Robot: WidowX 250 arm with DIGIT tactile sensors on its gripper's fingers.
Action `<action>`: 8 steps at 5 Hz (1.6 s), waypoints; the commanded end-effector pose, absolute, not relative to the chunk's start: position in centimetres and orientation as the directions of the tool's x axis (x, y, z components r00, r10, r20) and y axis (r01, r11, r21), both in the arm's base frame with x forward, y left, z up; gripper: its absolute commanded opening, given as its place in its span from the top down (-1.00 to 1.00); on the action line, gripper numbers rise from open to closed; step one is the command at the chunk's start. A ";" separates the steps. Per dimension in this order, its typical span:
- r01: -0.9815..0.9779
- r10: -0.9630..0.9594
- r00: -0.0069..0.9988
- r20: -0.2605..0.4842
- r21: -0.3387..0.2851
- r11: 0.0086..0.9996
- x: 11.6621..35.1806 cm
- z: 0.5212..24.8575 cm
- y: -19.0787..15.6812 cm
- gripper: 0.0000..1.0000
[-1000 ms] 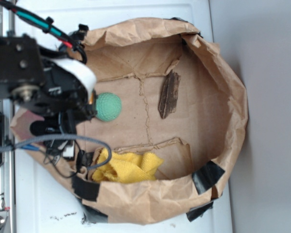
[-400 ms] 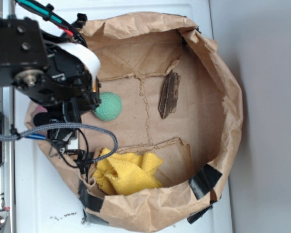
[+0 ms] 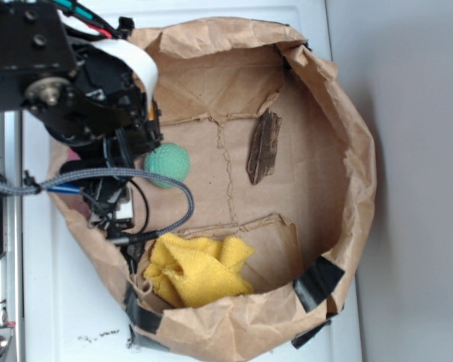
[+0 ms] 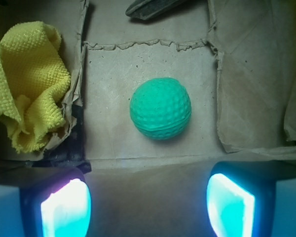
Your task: Grab the green ball.
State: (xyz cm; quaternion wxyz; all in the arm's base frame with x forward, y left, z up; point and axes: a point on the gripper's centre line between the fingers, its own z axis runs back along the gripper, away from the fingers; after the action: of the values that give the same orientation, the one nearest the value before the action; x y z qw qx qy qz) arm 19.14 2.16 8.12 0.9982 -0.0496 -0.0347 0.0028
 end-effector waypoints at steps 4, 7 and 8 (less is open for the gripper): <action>0.017 -0.004 0.991 0.137 -0.092 0.996 30.2 13.0 8.2 -1.00; 0.123 -0.114 0.984 0.135 -0.060 0.991 26.4 12.2 4.2 -1.00; 0.121 -0.116 0.990 0.085 -0.059 0.991 26.8 10.1 4.0 -1.00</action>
State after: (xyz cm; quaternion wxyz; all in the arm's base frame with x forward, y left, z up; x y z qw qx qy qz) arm 26.43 4.30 8.72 0.9977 -0.0391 -0.0179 -0.0515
